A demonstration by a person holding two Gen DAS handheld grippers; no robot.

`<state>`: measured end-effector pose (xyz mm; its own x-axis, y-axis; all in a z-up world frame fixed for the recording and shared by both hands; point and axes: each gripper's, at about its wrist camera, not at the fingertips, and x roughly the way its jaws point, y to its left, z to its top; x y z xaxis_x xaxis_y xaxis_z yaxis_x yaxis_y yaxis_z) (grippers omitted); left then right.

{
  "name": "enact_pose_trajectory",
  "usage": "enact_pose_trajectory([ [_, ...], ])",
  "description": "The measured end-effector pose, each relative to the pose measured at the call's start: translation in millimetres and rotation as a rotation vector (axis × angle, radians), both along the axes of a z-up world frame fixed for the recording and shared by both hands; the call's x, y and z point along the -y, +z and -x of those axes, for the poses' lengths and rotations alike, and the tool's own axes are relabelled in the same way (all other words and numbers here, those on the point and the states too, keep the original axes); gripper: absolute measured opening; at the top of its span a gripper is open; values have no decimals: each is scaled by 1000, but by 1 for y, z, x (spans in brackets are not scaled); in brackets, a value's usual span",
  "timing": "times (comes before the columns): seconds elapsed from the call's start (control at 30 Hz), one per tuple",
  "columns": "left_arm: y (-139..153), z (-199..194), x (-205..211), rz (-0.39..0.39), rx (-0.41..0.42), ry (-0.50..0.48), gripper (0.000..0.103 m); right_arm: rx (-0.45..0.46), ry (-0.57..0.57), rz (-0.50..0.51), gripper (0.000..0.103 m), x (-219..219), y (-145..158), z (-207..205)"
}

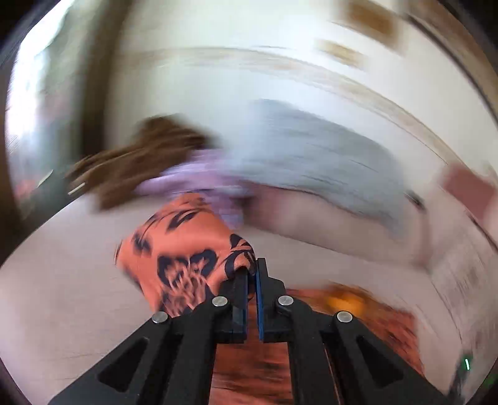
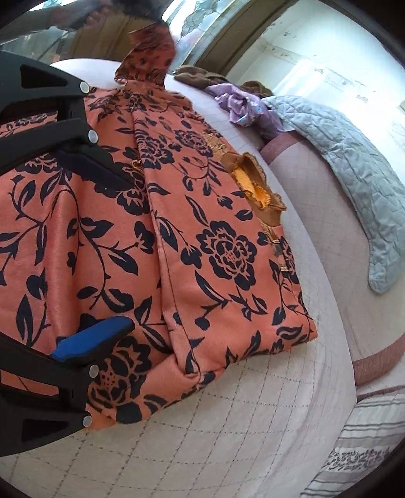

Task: Fold small clothes

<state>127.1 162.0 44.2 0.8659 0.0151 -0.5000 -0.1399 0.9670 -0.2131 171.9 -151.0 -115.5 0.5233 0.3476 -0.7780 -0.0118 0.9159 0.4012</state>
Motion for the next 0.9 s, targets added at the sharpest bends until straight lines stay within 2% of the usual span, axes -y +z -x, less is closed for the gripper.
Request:
enact_pose_trajectory([
  [0.07, -10, -18, 78, -47, -55, -189, 8, 5, -16, -33, 86, 8, 2, 4],
  [0.1, -27, -27, 108, -88, -110, -261, 27, 8, -23, -45, 86, 11, 4, 6],
  [0.13, -48, -36, 133, -129, -184, -318, 59, 10, -33, -59, 86, 16, 5, 9],
  [0.17, -66, -41, 144, -157, -243, -341, 71, 3, -40, -77, 86, 21, 6, 10],
  [0.2, -92, -46, 157, -198, -339, -354, 75, -4, -46, -90, 86, 25, 7, 11],
  [0.23, -120, -50, 165, -252, -454, -358, 75, -4, -54, -96, 86, 29, 9, 12],
  [0.27, -132, -46, 163, -265, -471, -342, 75, 1, -60, -98, 86, 33, 12, 14],
  [0.4, -124, -20, 121, -185, -382, -281, 75, 29, -47, -136, 86, 40, 29, 15],
  [0.47, -114, -11, 91, -151, -340, -206, 76, 24, -17, -172, 86, 32, 34, 7],
  [0.53, -112, -13, 56, -96, -335, -132, 77, 23, 14, -188, 86, 18, 38, -7],
  [0.63, -115, 4, 7, 35, -340, -17, 77, 4, 12, -210, 86, -2, 35, -39],
  [0.67, -118, 15, -6, 61, -340, 14, 77, -16, -10, -198, 86, -7, 30, -50],
  [0.77, -129, 39, -38, 125, -355, 93, 77, -81, -33, -42, 83, -32, 13, -87],
  [0.8, -133, 44, -41, 135, -358, 102, 77, -123, -10, 31, 78, -46, 4, -98],
  [0.83, -138, 48, -45, 139, -360, 107, 77, -152, 22, 87, 55, -59, -2, -103],
  [0.87, -141, 50, -48, 137, -364, 113, 77, -156, 52, 197, 34, -75, -4, -105],
  [0.9, -144, 50, -51, 136, -363, 118, 77, -142, 96, 273, 21, -89, -2, -104],
])
